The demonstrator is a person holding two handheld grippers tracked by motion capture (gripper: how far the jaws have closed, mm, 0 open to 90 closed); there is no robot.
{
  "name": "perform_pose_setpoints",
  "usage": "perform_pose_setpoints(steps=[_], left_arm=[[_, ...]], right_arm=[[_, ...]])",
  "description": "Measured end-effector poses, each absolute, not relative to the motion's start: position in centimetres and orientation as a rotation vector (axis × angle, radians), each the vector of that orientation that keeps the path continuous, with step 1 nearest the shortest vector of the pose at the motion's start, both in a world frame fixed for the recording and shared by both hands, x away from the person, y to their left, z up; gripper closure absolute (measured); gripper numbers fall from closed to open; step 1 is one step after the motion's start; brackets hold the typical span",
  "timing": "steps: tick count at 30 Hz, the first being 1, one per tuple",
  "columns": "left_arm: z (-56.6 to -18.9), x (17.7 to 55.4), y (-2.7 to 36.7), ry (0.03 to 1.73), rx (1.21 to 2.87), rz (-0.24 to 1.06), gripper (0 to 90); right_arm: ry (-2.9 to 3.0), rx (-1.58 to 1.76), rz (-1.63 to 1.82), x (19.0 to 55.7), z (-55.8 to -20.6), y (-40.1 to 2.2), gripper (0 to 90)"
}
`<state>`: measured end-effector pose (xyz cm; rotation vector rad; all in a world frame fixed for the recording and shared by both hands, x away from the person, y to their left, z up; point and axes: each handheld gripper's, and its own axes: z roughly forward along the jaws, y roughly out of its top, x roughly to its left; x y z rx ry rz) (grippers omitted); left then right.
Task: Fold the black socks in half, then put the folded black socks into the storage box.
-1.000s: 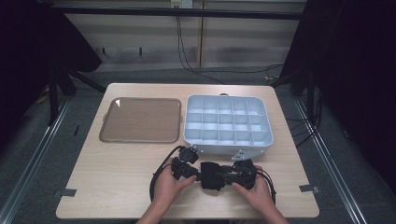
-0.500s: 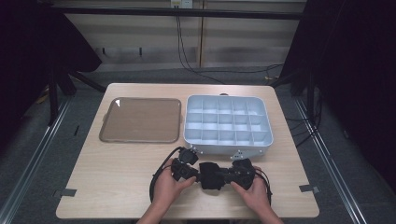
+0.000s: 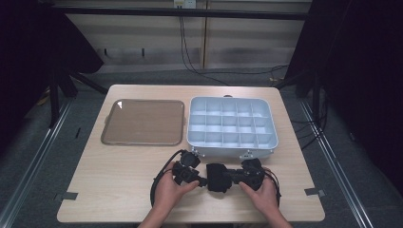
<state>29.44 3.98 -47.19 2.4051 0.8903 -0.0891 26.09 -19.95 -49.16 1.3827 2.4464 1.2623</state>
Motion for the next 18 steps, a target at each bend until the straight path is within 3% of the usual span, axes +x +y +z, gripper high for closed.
perform_pose_setpoints(steps=[6,18], left_arm=[[-47.0,29.7,4.9,0.815,2.401,-0.006,28.1],[-47.8,29.9,6.8,0.767,2.440,0.086,21.8]], right_arm=[[2.445,1.406,1.296,26.1,-48.6,-20.5,77.5],[2.475,1.383,1.275,26.0,-47.6,-21.4,77.4]])
